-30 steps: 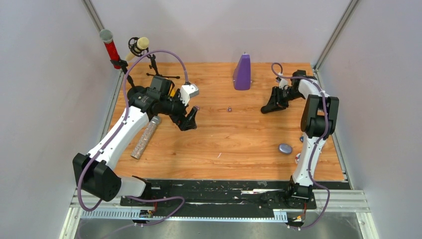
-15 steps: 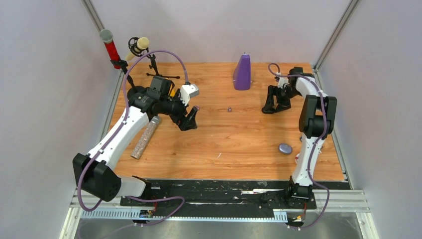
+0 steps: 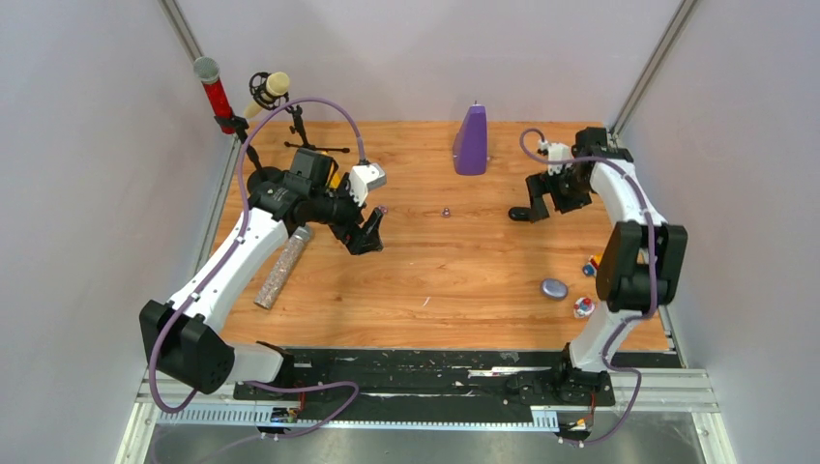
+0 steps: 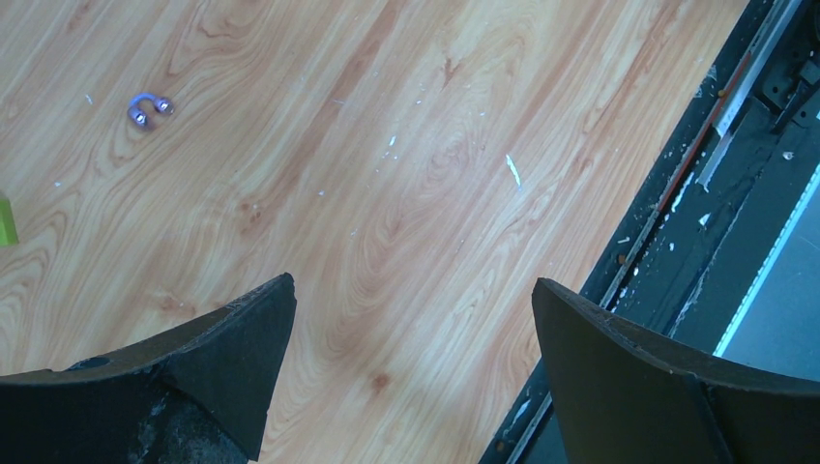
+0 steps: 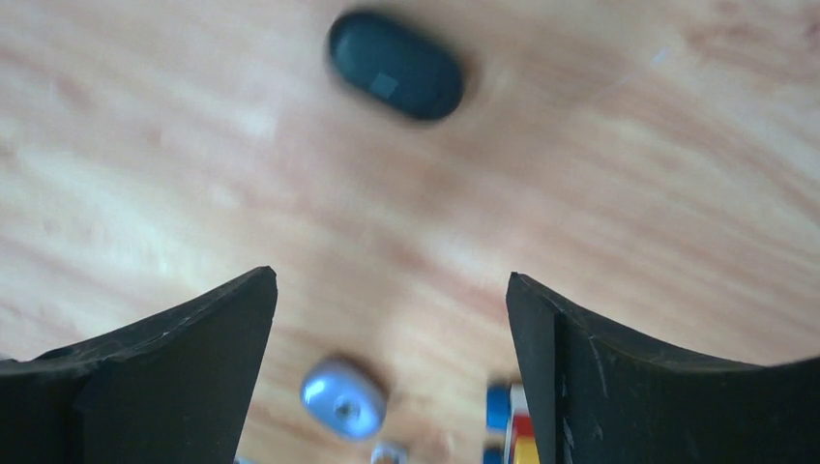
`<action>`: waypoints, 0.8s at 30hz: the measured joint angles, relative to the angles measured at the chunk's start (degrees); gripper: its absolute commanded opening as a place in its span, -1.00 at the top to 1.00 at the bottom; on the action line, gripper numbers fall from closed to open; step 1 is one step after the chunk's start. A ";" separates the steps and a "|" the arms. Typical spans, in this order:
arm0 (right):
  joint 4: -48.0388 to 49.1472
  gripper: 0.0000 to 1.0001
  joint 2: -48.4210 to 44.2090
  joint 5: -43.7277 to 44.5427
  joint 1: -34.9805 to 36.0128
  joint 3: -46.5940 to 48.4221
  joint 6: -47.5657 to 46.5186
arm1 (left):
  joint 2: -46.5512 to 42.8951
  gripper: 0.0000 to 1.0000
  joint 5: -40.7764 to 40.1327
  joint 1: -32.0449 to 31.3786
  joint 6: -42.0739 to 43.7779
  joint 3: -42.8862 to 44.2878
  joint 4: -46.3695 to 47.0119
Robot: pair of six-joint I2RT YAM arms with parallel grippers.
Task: Insert the wireless bluetooth earbuds into the charging case
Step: Place the charging case at the center of the board, then move the charging case to the center of the board.
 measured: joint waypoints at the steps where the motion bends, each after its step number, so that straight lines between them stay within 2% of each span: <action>1: 0.02 -0.83 -4.24 0.00 0.39 -3.82 -2.75 | -0.02 -1.00 0.00 0.00 0.00 -0.02 0.00; 4: -0.98 -0.83 -16.55 0.37 1.70 -16.33 -11.47 | -0.22 -1.00 -0.13 0.00 0.00 -0.37 0.26; 11: -2.29 -0.80 -27.67 2.86 2.56 -35.98 -22.73 | -0.35 -1.00 -0.76 0.00 0.00 -0.85 0.70; 17: 0.28 -0.74 -31.19 4.92 2.56 -42.29 -26.32 | -0.35 -1.00 -1.25 0.00 0.00 -0.85 1.11; 24: 5.92 -0.54 -29.22 6.86 2.64 -44.13 -27.50 | -0.35 -1.00 -1.27 0.00 0.02 -0.85 1.31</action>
